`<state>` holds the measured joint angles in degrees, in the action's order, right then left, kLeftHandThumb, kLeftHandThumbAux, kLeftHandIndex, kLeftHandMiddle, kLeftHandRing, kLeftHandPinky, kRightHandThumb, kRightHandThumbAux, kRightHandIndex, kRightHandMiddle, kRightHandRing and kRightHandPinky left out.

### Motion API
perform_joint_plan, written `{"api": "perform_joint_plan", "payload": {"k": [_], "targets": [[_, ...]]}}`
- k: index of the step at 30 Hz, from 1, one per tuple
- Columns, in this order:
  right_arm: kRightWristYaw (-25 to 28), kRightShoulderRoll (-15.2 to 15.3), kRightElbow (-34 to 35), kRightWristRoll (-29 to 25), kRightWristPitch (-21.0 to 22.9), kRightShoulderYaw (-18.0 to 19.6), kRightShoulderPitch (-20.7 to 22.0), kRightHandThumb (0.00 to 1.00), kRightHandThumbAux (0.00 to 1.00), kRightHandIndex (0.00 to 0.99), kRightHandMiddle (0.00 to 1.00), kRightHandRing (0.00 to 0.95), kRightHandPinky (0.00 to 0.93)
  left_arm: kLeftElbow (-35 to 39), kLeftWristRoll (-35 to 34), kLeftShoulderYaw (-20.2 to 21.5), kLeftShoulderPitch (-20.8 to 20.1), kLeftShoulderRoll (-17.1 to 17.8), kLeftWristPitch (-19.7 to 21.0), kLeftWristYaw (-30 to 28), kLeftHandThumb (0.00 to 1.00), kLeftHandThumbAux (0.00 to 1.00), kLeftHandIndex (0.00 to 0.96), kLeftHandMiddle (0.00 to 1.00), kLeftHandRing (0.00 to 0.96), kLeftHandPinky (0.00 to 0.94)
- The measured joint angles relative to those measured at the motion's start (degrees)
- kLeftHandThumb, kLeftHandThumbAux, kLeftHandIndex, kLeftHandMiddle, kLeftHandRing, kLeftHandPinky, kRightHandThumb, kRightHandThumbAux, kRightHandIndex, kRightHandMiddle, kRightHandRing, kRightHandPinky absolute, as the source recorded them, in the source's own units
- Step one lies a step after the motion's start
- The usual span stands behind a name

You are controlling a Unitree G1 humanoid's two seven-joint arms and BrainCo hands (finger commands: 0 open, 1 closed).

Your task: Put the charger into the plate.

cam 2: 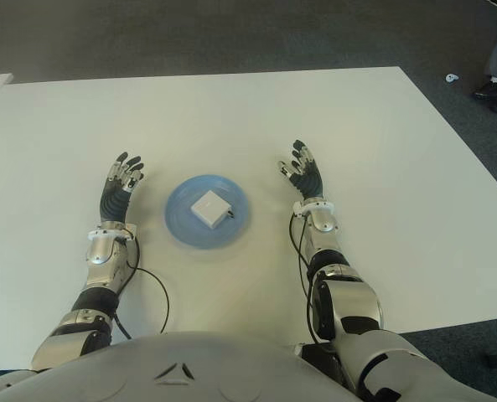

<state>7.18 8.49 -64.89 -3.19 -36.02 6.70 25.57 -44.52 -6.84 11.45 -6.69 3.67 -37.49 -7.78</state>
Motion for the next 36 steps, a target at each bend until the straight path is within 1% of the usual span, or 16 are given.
{"api": "perform_joint_plan", "payload": {"k": [12, 25, 36], "targets": [[-0.72, 0.35, 2.96, 3.36, -0.10, -3.26, -1.84, 0.094, 0.793, 0.000, 0.000, 0.000, 0.021, 0.00, -0.02, 0.00, 0.00, 0.00, 0.00, -0.04, 0.000, 0.528, 0.052, 0.176, 0.166, 0.171], [-0.83, 0.89, 3.81, 3.95, -0.09, -4.47, -2.42, 0.087, 0.800, 0.000, 0.000, 0.000, 0.013, -0.02, -0.01, 0.00, -0.01, 0.01, 0.01, -0.04, 0.000, 0.528, 0.041, 0.152, 0.144, 0.145], [1.47, 1.20, 4.39, 3.43, -0.09, -4.47, -2.93, 0.078, 0.800, 0.000, 0.000, 0.000, 0.006, -0.15, -0.08, 0.07, -0.05, 0.05, 0.01, -0.04, 0.000, 0.530, 0.030, 0.130, 0.127, 0.142]]}}
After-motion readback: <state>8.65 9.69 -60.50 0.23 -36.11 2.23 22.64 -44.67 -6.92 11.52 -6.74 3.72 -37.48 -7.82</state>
